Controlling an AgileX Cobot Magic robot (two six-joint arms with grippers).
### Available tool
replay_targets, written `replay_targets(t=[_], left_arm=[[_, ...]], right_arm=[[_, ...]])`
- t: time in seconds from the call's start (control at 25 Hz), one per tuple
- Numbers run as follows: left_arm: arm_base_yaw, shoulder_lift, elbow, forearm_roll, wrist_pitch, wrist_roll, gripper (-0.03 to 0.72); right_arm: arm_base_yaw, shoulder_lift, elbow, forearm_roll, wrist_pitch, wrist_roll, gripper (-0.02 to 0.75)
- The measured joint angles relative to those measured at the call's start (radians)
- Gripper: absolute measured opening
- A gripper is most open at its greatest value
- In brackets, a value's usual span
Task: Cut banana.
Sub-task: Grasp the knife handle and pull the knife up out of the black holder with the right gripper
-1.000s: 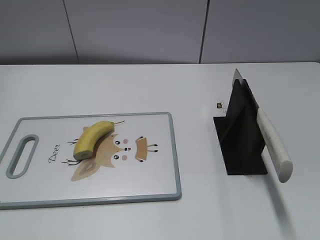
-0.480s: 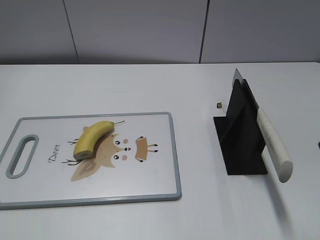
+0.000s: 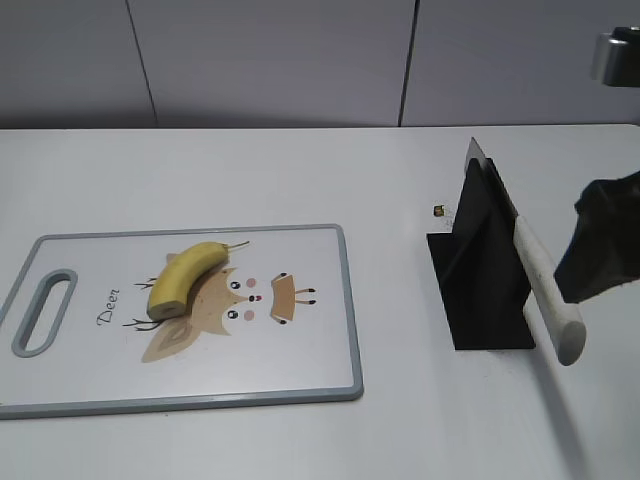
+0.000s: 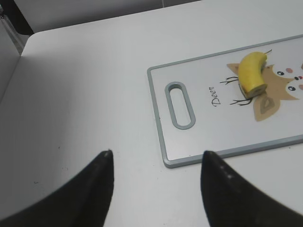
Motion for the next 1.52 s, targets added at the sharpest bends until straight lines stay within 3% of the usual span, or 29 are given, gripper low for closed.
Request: replay_targets(t=[0.36, 0.88, 1.52], left_arm=[[0.000, 0.000, 0.000, 0.000, 0.000, -0.001, 0.563], [0.000, 0.000, 0.000, 0.000, 0.000, -0.001, 0.563], [0.000, 0.000, 0.000, 0.000, 0.000, -0.003, 0.563]], right_arm=[[0.001, 0.110, -0.004, -0.014, -0.145, 0.000, 0.574], [0.001, 0.267, -0.005, -0.031, -0.158, 0.001, 0.567], [0.001, 0.363, -0.005, -0.058, -0.189, 0.021, 0.393]])
